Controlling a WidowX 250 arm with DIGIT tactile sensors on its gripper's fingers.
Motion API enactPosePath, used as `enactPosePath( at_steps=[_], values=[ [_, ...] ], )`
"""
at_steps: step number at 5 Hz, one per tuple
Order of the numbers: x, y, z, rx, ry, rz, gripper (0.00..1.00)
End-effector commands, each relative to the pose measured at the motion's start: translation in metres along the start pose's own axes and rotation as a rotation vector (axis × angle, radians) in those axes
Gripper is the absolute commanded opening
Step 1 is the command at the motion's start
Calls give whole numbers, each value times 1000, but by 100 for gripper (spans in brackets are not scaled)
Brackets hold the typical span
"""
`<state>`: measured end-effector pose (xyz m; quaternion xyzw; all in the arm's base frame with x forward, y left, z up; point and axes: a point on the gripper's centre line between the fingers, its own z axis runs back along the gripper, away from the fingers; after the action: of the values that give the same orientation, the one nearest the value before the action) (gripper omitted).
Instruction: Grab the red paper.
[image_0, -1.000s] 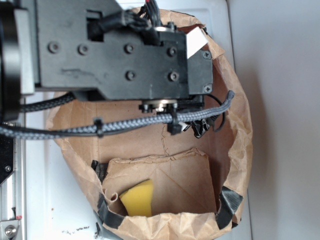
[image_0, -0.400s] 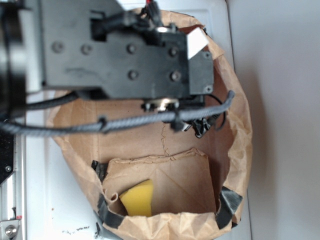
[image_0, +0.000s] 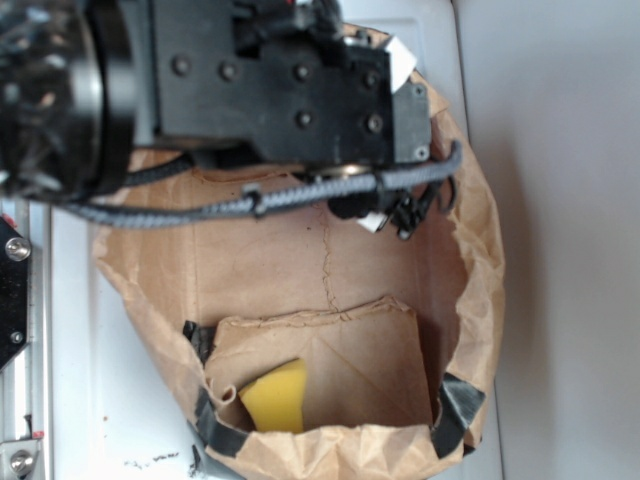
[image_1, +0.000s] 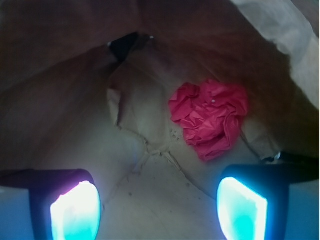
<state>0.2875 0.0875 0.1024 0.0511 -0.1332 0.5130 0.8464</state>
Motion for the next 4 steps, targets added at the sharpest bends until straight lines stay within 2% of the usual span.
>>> enactPosePath(
  at_steps=[1, 3, 4],
  values=[
    [7, 23, 1, -34, -43, 190, 100],
    [2, 18, -10, -35, -96, 302, 100],
    [10, 14, -18, -28, -113, 321, 100]
  ],
)
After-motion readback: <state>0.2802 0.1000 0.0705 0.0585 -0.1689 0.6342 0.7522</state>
